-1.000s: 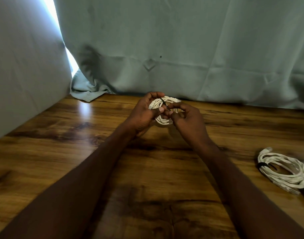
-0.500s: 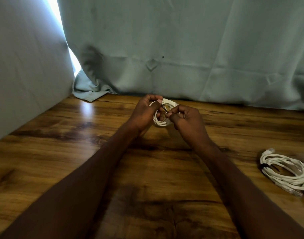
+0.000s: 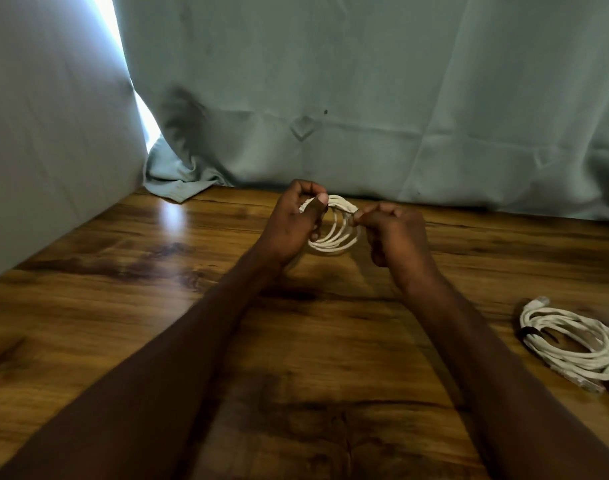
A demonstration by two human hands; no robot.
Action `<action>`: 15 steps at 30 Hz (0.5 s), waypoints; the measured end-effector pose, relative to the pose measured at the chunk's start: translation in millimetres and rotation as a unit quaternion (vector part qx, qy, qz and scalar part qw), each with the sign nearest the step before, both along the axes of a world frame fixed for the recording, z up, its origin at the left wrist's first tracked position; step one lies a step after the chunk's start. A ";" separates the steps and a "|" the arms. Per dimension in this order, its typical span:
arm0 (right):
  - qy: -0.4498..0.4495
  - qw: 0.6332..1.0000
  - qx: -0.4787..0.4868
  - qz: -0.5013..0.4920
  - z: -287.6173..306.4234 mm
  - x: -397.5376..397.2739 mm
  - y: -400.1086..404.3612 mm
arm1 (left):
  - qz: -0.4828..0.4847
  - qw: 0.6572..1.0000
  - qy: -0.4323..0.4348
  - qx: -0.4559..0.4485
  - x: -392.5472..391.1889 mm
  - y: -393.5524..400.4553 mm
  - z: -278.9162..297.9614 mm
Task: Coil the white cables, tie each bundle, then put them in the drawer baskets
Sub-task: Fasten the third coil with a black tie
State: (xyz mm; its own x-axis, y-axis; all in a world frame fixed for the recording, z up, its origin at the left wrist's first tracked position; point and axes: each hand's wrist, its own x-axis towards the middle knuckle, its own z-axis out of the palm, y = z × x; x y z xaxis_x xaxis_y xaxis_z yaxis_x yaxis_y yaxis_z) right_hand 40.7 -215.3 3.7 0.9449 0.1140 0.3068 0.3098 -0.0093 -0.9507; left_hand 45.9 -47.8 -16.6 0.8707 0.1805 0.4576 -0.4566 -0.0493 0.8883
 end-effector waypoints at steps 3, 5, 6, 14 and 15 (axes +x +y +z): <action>-0.181 0.955 -0.223 -0.079 -12.5 -0.9 7.2 | 0.011 0.998 0.018 -0.057 1.6 4.8 0.6; -0.227 0.934 -0.261 -0.091 -18.8 -2.4 11.6 | 0.024 0.996 0.022 -0.083 2.3 7.0 1.6; -0.234 0.929 -0.269 -0.094 -20.1 -2.9 12.7 | 0.032 0.995 0.023 -0.087 2.5 8.1 1.8; -0.194 0.922 -0.319 -0.102 -22.2 -7.0 17.2 | 0.034 0.997 0.023 -0.061 3.1 6.3 -0.3; -0.194 0.921 -0.322 -0.103 -21.7 -8.0 18.7 | 0.029 0.998 0.026 -0.057 4.2 6.5 -1.0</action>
